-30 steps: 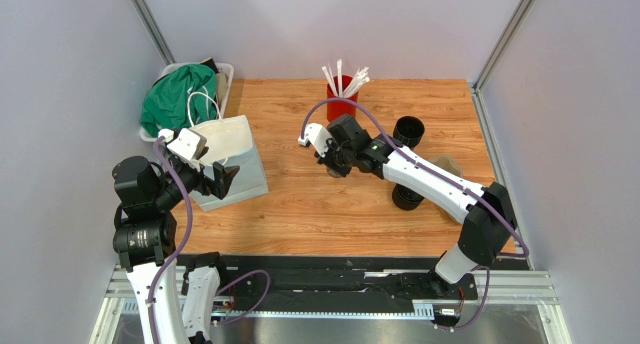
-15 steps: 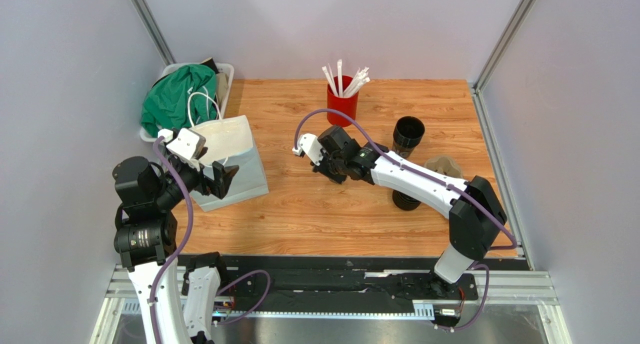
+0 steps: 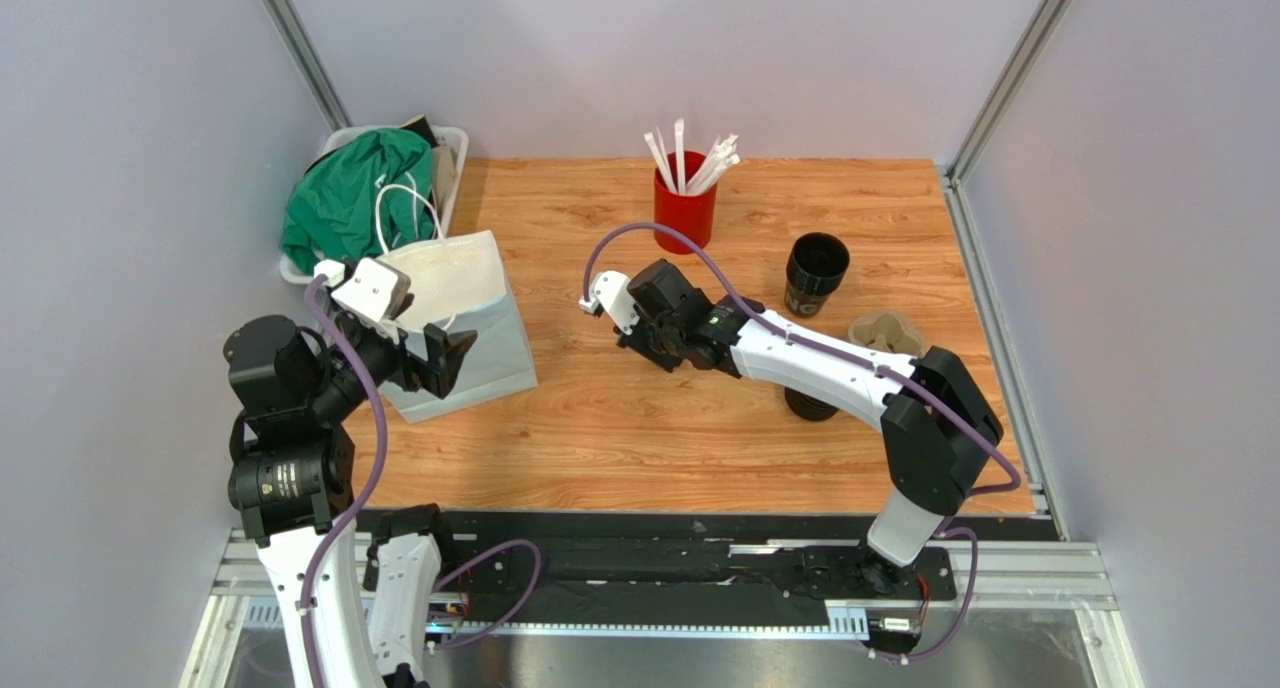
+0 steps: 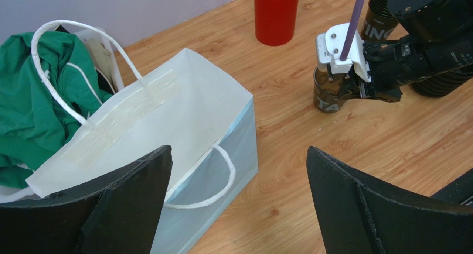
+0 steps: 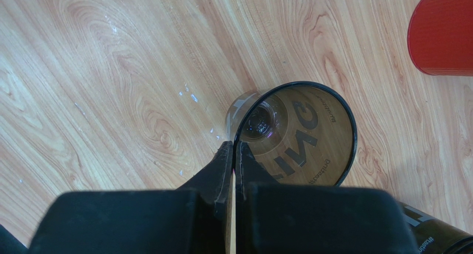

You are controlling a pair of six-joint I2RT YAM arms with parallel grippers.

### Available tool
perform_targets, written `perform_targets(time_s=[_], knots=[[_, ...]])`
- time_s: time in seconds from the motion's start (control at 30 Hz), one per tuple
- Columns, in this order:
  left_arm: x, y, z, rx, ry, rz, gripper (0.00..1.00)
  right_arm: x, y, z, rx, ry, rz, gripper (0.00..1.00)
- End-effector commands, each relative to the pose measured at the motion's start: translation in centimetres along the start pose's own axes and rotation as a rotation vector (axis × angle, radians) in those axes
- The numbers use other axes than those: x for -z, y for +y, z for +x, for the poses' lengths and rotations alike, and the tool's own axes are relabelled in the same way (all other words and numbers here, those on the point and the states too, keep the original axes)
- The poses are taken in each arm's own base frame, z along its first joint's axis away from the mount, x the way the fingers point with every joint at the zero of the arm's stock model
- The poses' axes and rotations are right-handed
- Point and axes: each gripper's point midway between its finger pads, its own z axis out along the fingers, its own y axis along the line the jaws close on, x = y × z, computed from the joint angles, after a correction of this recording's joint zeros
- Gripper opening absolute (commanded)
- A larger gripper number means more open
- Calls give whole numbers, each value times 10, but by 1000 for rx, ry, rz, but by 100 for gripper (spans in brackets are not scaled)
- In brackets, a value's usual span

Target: Pack the takeout coffee

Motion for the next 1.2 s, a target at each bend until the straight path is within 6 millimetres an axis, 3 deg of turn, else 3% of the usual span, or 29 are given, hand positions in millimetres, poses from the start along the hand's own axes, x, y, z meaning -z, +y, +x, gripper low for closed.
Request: perform_targets(time_s=[0.0, 0.6, 0.77, 0.93, 1.17], knots=[[0, 2, -5, -4, -22, -10, 99, -2, -4, -19, -39, -76, 33, 0], [-1, 3, -3, 4, -17, -8, 99, -18, 17, -24, 10, -64, 49, 5], [-2, 4, -2, 3, -17, -10, 99, -12, 12, -29, 15, -76, 74, 23], [-2, 3, -2, 7, -14, -6, 99, -3, 4, -37, 22, -97, 109, 29], [-2, 4, -1, 6, -15, -8, 99, 21, -14, -52, 34, -141, 179, 49]])
